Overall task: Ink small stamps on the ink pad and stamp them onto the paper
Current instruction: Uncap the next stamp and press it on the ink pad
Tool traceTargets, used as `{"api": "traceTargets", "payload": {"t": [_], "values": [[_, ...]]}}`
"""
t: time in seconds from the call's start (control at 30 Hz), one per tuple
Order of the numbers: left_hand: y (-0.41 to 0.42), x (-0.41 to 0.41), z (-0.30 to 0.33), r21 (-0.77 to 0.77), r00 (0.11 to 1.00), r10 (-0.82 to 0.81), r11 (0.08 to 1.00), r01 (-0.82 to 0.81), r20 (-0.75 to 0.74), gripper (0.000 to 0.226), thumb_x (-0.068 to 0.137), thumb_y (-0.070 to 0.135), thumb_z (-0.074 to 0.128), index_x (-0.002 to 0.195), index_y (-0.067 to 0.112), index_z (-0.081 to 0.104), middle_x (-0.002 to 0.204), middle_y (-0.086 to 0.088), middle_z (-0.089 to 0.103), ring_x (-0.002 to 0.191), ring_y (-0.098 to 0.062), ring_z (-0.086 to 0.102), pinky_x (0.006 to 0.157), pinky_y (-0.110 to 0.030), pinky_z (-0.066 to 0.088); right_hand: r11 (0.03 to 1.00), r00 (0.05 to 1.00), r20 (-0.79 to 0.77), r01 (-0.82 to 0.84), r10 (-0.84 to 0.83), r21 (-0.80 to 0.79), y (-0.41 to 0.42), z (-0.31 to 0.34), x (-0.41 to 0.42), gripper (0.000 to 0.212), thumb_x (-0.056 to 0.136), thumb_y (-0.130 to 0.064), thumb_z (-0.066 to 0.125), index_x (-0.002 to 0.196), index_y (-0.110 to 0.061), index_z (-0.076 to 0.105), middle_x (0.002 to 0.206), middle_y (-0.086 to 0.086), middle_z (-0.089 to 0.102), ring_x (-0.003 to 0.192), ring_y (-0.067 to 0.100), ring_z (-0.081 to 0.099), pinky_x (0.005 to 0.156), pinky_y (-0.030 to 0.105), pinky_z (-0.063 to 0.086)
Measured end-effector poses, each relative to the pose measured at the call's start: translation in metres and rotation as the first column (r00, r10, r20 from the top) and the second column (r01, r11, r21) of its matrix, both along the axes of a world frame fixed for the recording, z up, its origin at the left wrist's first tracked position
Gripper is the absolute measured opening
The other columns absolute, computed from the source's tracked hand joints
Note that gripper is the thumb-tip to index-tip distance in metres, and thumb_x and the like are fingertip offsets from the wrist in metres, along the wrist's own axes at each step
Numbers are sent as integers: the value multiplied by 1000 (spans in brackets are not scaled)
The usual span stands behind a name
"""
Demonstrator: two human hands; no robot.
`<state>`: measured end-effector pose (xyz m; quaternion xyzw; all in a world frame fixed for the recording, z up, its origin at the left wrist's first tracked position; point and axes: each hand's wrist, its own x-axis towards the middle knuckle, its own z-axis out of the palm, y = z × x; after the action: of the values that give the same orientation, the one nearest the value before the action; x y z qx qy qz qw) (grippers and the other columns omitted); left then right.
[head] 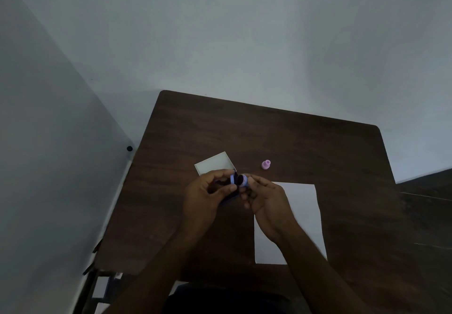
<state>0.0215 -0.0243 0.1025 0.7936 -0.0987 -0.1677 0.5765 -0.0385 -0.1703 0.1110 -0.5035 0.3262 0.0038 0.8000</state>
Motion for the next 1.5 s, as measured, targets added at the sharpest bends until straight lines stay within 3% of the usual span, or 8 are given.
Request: {"api": "traceTargets", "payload": {"t": [0.23, 0.37, 0.6, 0.9, 1.07, 1.23, 1.43, 1.5], "values": [[35, 2, -23, -22, 995, 92, 996, -92, 24, 32, 74, 27, 75, 95, 48, 64, 100, 24, 64, 94, 9, 59, 73, -1, 44, 996, 999, -10, -44, 45, 75, 18, 7, 5, 21, 88, -13, 57, 101, -1, 69, 85, 18, 65, 64, 20, 56, 56, 31, 44], [59, -4, -39, -11, 982, 179, 984, -180, -61, 31, 75, 28, 74, 100, 44, 64, 100, 25, 67, 91, 7, 63, 66, -9, 51, 990, 995, -10, -95, 96, 109, 29, 5, 9, 24, 90, -12, 56, 107, 3, 65, 85, 17, 63, 65, 19, 55, 55, 31, 43], [102, -9, -78, -9, 960, 269, 963, -271, -82, 28, 78, 17, 73, 102, 31, 66, 96, 18, 69, 89, 1, 64, 75, -11, 50, 976, 989, 8, -146, 147, 159, 44, 2, 17, 24, 85, -16, 58, 103, -1, 67, 79, 10, 66, 64, 17, 57, 53, 29, 45], [108, -4, -120, 141, 941, 268, 960, -243, -204, 25, 78, 18, 74, 101, 24, 66, 94, 10, 70, 86, 0, 65, 78, -18, 52, 958, 979, 36, -203, 200, 203, 60, -7, 17, 20, 81, -20, 62, 93, -8, 71, 78, 9, 67, 64, 16, 58, 53, 27, 46], [101, 3, -130, 288, 975, 218, 937, -199, -33, 25, 73, 15, 77, 97, 17, 70, 94, 4, 67, 86, -7, 60, 82, -27, 50, 951, 980, 36, -197, 194, 237, 63, -4, 17, 19, 90, -15, 54, 99, -5, 68, 79, 9, 65, 65, 16, 57, 54, 27, 46], [103, 7, -125, 377, 983, 165, 908, -185, 86, 29, 71, 13, 79, 99, 13, 70, 95, 1, 64, 88, -13, 57, 84, -33, 48, 895, 988, 22, -145, 150, 422, 64, 7, 15, 20, 92, -13, 52, 104, -4, 64, 81, 10, 61, 66, 16, 55, 56, 28, 46], [86, 8, -76, 157, 977, 212, 964, -215, 32, 19, 83, 31, 67, 98, 44, 65, 97, 18, 65, 88, 2, 62, 74, -20, 51, 817, 993, 93, -109, 68, 567, 59, 21, 14, 19, 86, -14, 57, 100, -4, 65, 83, 12, 57, 67, 17, 50, 57, 28, 45], [77, 7, -49, 50, 974, 224, 973, -225, 38, 14, 86, 38, 64, 98, 44, 65, 100, 21, 66, 94, 3, 62, 77, -23, 51, 793, 993, 116, -101, 38, 601, 58, 25, 14, 20, 86, -14, 56, 98, -4, 67, 82, 11, 57, 67, 17, 50, 58, 27, 44]]}}
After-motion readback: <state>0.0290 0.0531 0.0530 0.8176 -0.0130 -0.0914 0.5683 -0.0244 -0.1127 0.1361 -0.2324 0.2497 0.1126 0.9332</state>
